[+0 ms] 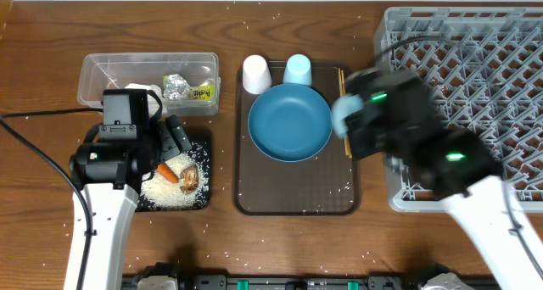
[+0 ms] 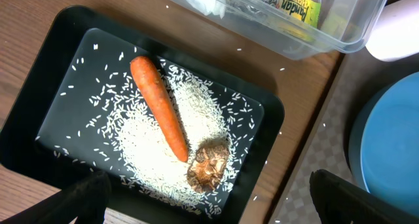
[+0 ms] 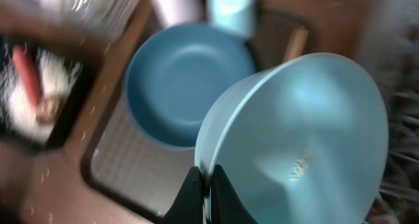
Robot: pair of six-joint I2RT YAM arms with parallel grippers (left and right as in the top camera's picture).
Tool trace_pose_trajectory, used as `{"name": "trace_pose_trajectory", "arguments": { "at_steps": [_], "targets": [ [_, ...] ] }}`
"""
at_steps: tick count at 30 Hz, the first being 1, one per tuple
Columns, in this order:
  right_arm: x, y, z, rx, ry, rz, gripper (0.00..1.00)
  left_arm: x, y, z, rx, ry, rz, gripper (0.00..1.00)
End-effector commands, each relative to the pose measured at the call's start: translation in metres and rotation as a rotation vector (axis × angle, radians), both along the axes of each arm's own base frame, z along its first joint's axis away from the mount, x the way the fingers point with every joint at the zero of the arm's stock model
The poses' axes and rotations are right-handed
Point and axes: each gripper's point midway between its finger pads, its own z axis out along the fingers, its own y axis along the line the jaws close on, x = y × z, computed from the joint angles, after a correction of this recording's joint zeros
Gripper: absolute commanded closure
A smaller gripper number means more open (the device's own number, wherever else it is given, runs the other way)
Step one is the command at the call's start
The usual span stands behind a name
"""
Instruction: Sort waste into correct bins and load items into the dishwasher rack
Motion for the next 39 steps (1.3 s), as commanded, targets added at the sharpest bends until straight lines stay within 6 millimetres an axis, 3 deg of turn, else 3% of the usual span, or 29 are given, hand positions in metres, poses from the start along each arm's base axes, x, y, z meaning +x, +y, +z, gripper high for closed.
{"name": "trace_pose_trajectory", "arguments": {
  "at_steps": [1,9,14,23,28,33,39],
  "targets": [
    [0.006,-0.023,0.023,0.113,-0.032,0.026,0.99,-0.001,0.002,-0.002,0.01,0.009,0.001,0.02],
    [0.041,-0.107,0.053,0.429,-0.13,-0.037,0.99,-0.001,0.002,-0.002,0.01,0.009,0.001,0.02],
    [0.062,-0.147,0.061,0.601,-0.21,0.005,0.99,-0.001,0.002,-0.002,0.01,0.009,0.001,0.02],
    [0.107,-0.193,0.025,0.8,-0.237,0.075,0.99,-0.001,0.002,-0.002,0.01,0.009,0.001,0.02],
    [0.131,-0.221,0.004,0.867,-0.216,0.016,0.99,-0.001,0.002,-0.002,0.01,0.009,0.001,0.02],
    [0.134,-0.223,0.002,0.891,-0.209,0.023,0.99,-0.001,0.002,-0.002,0.01,0.009,0.001,0.02],
    [0.125,-0.185,0.037,0.856,-0.251,0.139,0.91,-0.001,0.002,-0.002,0.01,0.009,0.001,0.02]
  ]
}}
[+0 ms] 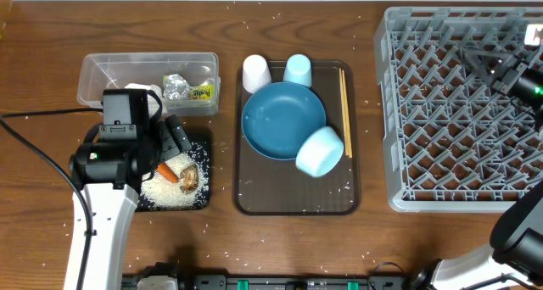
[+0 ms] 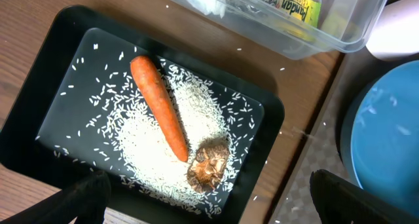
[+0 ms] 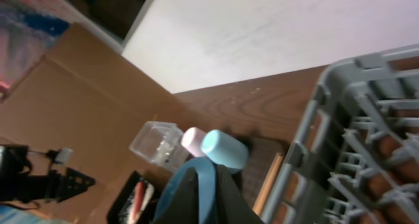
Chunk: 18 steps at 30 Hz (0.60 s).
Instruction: Sort waste into correct bins and load items into the dishwasher rack
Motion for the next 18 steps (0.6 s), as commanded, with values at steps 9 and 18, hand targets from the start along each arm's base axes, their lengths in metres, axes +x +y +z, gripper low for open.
{"name": "trace_pose_trajectory", "arguments": {
  "at_steps": [9,18],
  "targets": [
    [-0.026,0.122,0.055,-0.162,-0.023,0.107,0.61,-0.001,0.002,-0.002,0.01,0.009,0.001,0.02],
    [-0.083,0.191,-0.024,-0.495,0.304,0.179,0.39,-0.001,0.002,-0.002,0.01,0.008,0.001,0.02]
  ]
}}
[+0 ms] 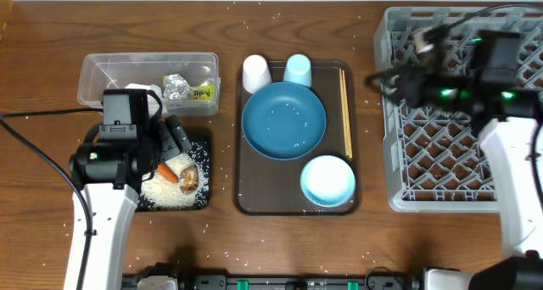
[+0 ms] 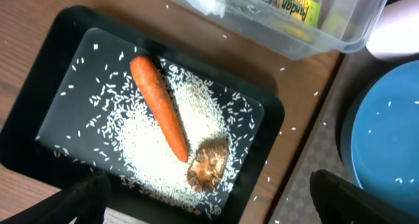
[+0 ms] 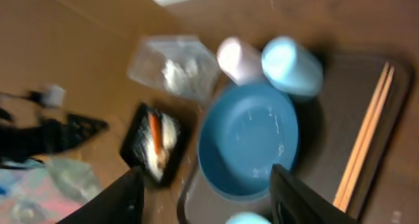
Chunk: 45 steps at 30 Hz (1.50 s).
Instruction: Sort waste into correct bins and load items into the dishwasher rack
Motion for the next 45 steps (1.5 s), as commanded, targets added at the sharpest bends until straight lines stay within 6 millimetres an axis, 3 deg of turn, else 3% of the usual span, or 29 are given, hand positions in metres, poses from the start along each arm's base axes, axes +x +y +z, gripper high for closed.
{"name": "trace_pose_trajectory", "arguments": {
  "at_steps": [1,3,8,12,18,26,32,38,41,43,45],
  "targets": [
    [-0.023,0.018,-0.029,-0.215,0.005,0.098,0.35,-0.001,0.002,-0.001,0.01,0.008,0.001,0.02],
    [-0.047,0.033,-0.045,-0.291,0.06,0.179,0.29,-0.001,0.002,-0.001,0.01,0.008,0.001,0.02],
    [-0.093,0.063,-0.075,-0.56,0.127,0.295,0.27,-0.001,0.002,-0.001,0.01,0.008,0.001,0.02],
    [-0.104,0.068,-0.094,-0.773,0.153,0.179,0.28,-0.001,0.002,-0.001,0.01,0.008,0.001,0.02],
    [-0.128,0.093,-0.133,-0.845,0.203,0.224,0.36,-0.001,0.002,-0.001,0.01,0.008,0.001,0.02],
    [-0.134,0.105,-0.186,-0.894,0.312,0.28,0.4,-0.001,0.002,-0.001,0.01,0.008,0.001,0.02],
    [-0.137,0.103,-0.228,-0.962,0.404,0.297,0.45,-0.001,0.002,-0.001,0.01,0.008,0.001,0.02],
    [-0.138,0.103,-0.25,-0.986,0.449,0.291,0.59,-0.001,0.002,-0.002,0.01,0.008,0.001,0.02],
    [-0.138,0.105,-0.253,-0.986,0.445,0.294,0.6,-0.001,0.002,-0.001,0.01,0.008,0.001,0.02],
    [-0.138,0.107,-0.254,-0.986,0.441,0.292,0.71,-0.001,0.002,-0.001,0.01,0.008,0.001,0.02],
    [-0.137,0.109,-0.255,-0.986,0.435,0.282,0.88,-0.001,0.002,-0.001,0.01,0.008,0.001,0.02]
  ]
}}
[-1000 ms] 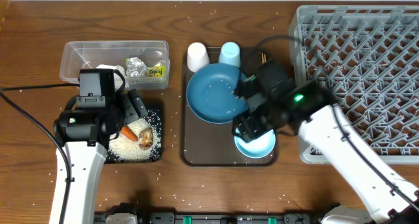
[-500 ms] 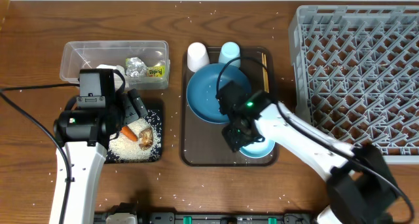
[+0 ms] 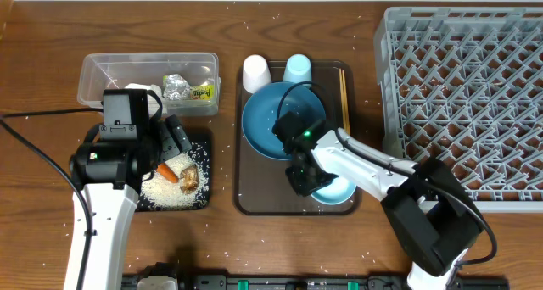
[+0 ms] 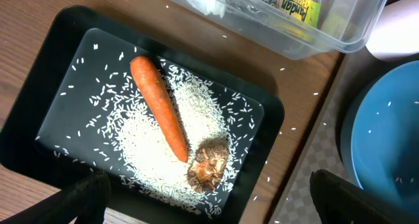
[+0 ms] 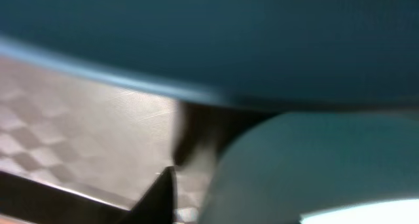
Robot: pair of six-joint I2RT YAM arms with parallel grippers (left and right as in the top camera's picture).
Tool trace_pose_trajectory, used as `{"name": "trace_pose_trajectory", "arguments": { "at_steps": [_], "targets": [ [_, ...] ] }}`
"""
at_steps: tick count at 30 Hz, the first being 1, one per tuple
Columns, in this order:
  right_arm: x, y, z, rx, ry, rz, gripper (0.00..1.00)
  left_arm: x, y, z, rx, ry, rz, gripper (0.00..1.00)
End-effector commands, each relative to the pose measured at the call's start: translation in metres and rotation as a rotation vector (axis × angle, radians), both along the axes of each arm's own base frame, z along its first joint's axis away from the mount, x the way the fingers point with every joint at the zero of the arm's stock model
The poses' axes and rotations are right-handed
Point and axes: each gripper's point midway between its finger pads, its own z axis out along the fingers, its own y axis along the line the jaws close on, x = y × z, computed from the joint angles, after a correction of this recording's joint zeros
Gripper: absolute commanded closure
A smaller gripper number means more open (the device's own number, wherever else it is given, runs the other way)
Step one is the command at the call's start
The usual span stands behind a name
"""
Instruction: Sort waste into correct bins and load items into the dishwasher rack
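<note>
A light blue bowl (image 3: 333,188) stands at the front right of the brown tray (image 3: 254,188). My right gripper (image 3: 299,178) is low at the bowl's left rim. In the blurred right wrist view one finger (image 5: 165,192) shows left of the bowl's wall (image 5: 294,165), well off centre; the other finger is hidden. A blue plate (image 3: 284,120) lies behind the bowl. My left gripper (image 4: 209,211) hangs open over the black tray (image 4: 65,119), which holds rice, a carrot (image 4: 160,109) and a brown lump (image 4: 208,164).
A white cup (image 3: 256,72), a light blue cup (image 3: 297,69) and chopsticks (image 3: 344,91) sit at the back of the brown tray. A clear bin (image 3: 110,74) of wrappers stands at the back left. The grey dish rack (image 3: 467,103) fills the right. Rice grains lie scattered.
My right gripper was open over the rack's left side; now it is down on the brown tray at the bowl's left rim. The bowl, the plate and my left arm have not moved.
My right gripper was shut on the light blue bowl over the tray's right side. Then the bowl lay against the plate's front edge, with the gripper far off over the rack. Then the bowl stood upright on the tray. Now the gripper is back beside it.
</note>
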Motion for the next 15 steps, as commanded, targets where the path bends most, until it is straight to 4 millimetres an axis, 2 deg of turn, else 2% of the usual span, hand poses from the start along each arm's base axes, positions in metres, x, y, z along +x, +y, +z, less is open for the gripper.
{"name": "trace_pose_trajectory", "arguments": {
  "at_steps": [1,7,10,13,15],
  "targets": [
    [-0.005,0.004,-0.01,-0.021,0.006,0.001,0.96,-0.001,0.002,-0.002,0.01,0.008,0.001,0.02],
    [-0.006,0.007,-0.007,-0.006,0.013,-0.02,0.99,-0.001,0.002,-0.002,0.01,0.008,0.001,0.02],
    [-0.006,0.011,0.003,0.024,0.022,-0.023,0.99,-0.001,0.002,-0.002,0.01,0.008,0.001,0.02],
    [0.002,0.013,0.028,0.076,0.001,-0.041,0.99,-0.001,0.002,-0.002,0.01,0.008,0.001,0.02],
    [0.008,0.016,0.052,0.153,-0.029,-0.031,0.99,-0.001,0.002,-0.002,0.01,0.008,0.001,0.02]
  ]
}}
